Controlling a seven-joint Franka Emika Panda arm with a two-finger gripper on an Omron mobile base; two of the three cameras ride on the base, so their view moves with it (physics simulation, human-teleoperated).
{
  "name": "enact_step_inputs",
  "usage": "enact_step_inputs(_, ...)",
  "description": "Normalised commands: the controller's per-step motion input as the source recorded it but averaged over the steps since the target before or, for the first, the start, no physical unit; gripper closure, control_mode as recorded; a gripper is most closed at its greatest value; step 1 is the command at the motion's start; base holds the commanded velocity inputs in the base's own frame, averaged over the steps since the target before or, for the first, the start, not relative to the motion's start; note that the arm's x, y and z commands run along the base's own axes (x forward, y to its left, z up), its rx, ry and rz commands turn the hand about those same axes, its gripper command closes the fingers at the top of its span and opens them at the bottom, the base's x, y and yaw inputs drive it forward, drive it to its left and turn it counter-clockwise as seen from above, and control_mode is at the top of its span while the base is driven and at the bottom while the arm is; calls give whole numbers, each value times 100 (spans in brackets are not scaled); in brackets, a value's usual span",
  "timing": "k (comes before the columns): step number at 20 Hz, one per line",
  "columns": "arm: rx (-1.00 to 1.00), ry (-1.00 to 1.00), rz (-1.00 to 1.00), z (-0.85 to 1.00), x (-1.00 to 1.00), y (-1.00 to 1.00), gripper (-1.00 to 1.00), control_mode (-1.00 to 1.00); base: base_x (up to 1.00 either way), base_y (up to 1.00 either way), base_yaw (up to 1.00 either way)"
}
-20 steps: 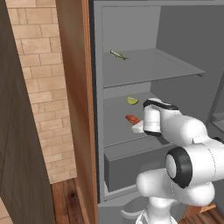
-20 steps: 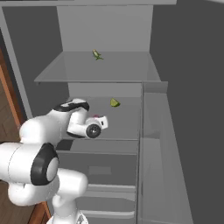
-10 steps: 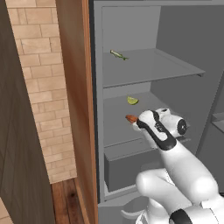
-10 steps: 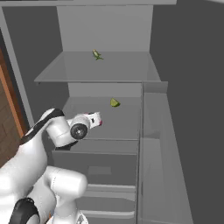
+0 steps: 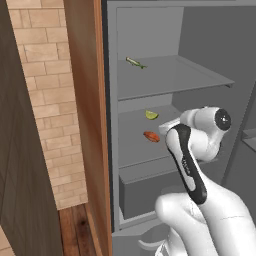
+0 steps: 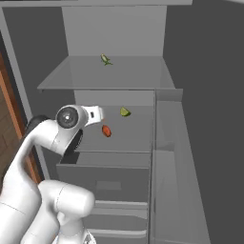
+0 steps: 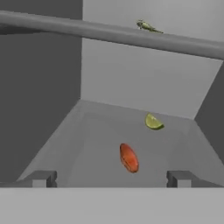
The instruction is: Transport the fish and sweet potato to the fridge. Place the fish on the rack containing meat and place the sweet potato on the rack containing the vegetable, ensuring meats and vegetables are on different racks.
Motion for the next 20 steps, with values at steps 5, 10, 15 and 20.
enact_step_inputs(5, 0, 28, -4, 97, -94, -26, -100, -100, 0, 0, 0)
enact_step_inputs(10, 1, 34, -12, 74, -77, 0, -100, -100, 0, 0, 0)
enact_step_inputs(15, 1, 9, -15, 7, -54, 0, -100, -100, 0, 0, 0)
enact_step_inputs(20, 3, -11, -14, -7, -61, 6, -100, -100, 0, 0, 0)
